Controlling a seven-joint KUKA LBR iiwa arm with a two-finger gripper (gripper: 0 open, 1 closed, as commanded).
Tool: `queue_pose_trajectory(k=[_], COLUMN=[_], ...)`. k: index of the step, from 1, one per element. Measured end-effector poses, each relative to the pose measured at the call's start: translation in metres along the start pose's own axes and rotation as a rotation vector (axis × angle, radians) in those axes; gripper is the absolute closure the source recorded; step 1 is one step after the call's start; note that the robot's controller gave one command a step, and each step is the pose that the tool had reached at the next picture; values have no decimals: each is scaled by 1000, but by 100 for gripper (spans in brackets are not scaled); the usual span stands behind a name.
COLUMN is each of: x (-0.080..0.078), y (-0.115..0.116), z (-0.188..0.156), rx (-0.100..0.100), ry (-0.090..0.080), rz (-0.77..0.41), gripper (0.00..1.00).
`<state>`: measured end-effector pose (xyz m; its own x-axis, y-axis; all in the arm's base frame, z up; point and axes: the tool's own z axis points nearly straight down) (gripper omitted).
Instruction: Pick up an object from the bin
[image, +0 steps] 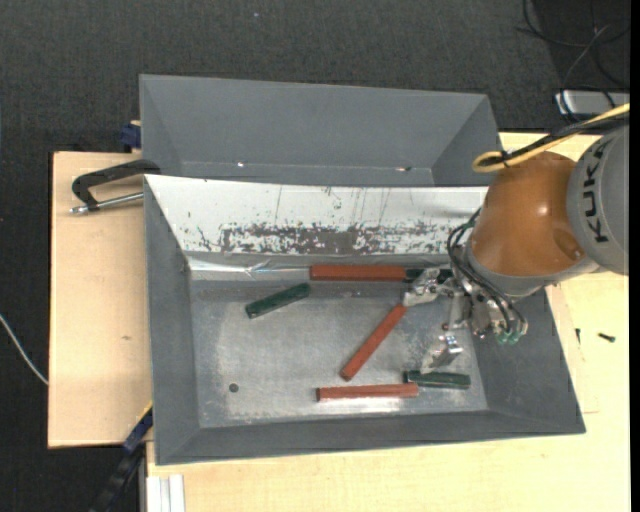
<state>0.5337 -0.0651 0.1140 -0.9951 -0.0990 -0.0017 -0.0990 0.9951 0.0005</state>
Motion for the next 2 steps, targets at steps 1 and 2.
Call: queue_pose_trajectory(k=[1,2], x=[-16,-14], y=[6,5], z=[24,19], rx=[0,2], ry=[2,-12], rz=[-1,1], gripper=[0,0])
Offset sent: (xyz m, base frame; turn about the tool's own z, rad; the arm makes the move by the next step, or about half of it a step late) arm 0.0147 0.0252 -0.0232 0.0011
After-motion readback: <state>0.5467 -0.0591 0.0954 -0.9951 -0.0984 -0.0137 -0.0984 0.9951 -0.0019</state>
